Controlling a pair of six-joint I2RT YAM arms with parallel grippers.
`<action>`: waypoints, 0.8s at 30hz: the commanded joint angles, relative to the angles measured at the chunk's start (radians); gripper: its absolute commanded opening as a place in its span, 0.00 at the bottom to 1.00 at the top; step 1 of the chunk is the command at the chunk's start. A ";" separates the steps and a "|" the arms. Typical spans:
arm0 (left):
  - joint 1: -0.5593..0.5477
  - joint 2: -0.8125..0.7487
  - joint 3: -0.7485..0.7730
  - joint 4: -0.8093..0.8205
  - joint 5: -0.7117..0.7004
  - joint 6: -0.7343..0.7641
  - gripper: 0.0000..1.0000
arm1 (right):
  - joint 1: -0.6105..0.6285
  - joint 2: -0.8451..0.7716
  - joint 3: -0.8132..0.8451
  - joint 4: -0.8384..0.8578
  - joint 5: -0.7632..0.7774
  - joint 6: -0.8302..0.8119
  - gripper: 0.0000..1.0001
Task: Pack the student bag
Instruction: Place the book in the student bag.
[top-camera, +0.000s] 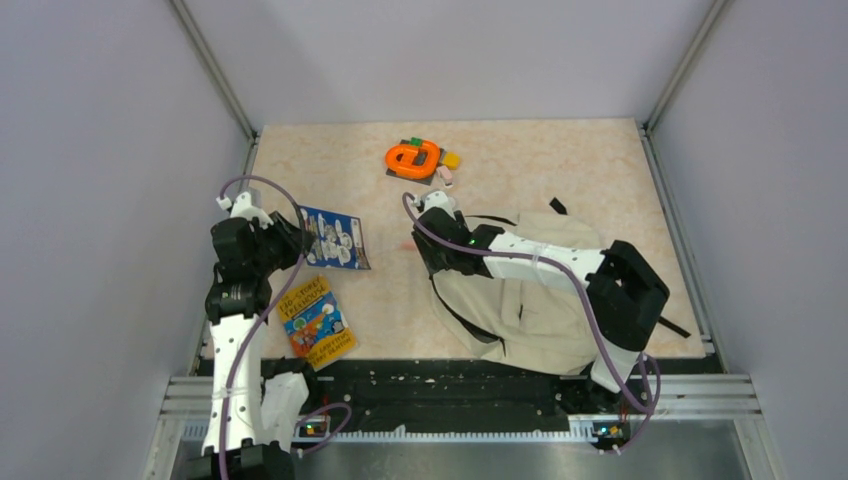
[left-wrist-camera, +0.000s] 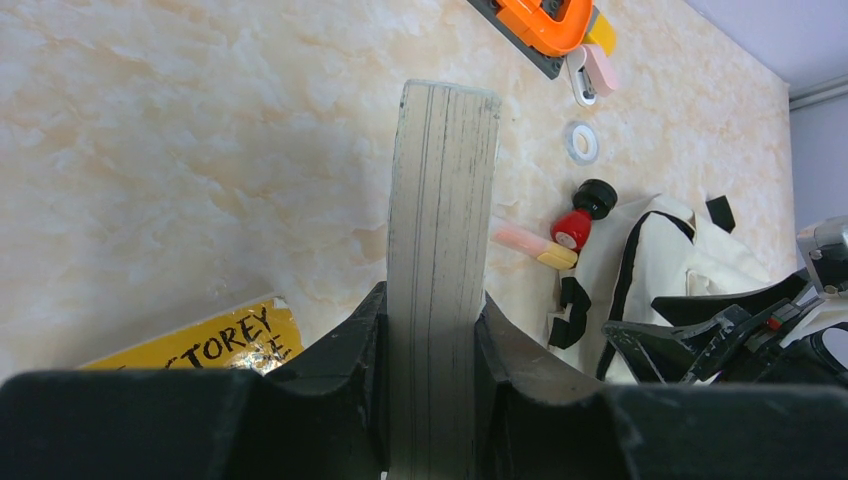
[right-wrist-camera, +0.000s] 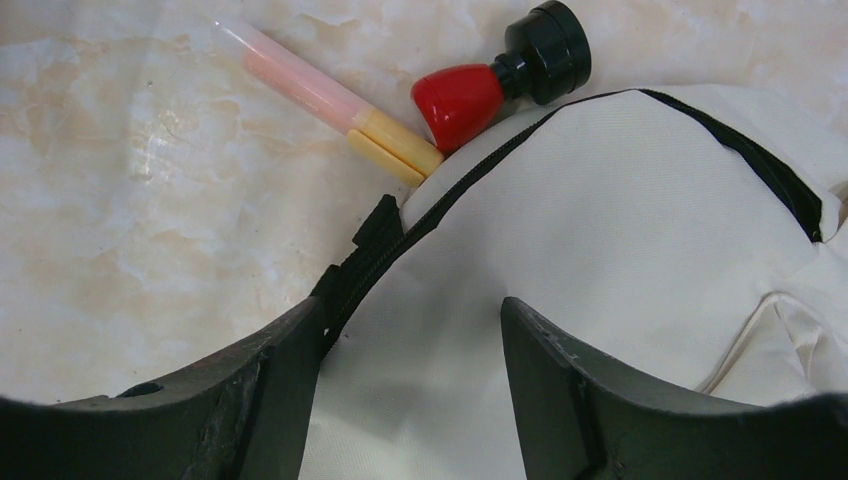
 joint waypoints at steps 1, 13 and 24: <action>0.003 -0.032 0.010 0.091 0.012 -0.014 0.00 | 0.011 0.004 0.039 -0.028 0.025 0.000 0.63; 0.003 -0.036 0.006 0.096 0.019 -0.019 0.00 | -0.041 -0.084 -0.015 -0.029 -0.056 0.006 0.25; -0.012 -0.032 -0.015 0.181 0.140 -0.040 0.00 | -0.185 -0.329 -0.138 0.030 -0.246 0.012 0.00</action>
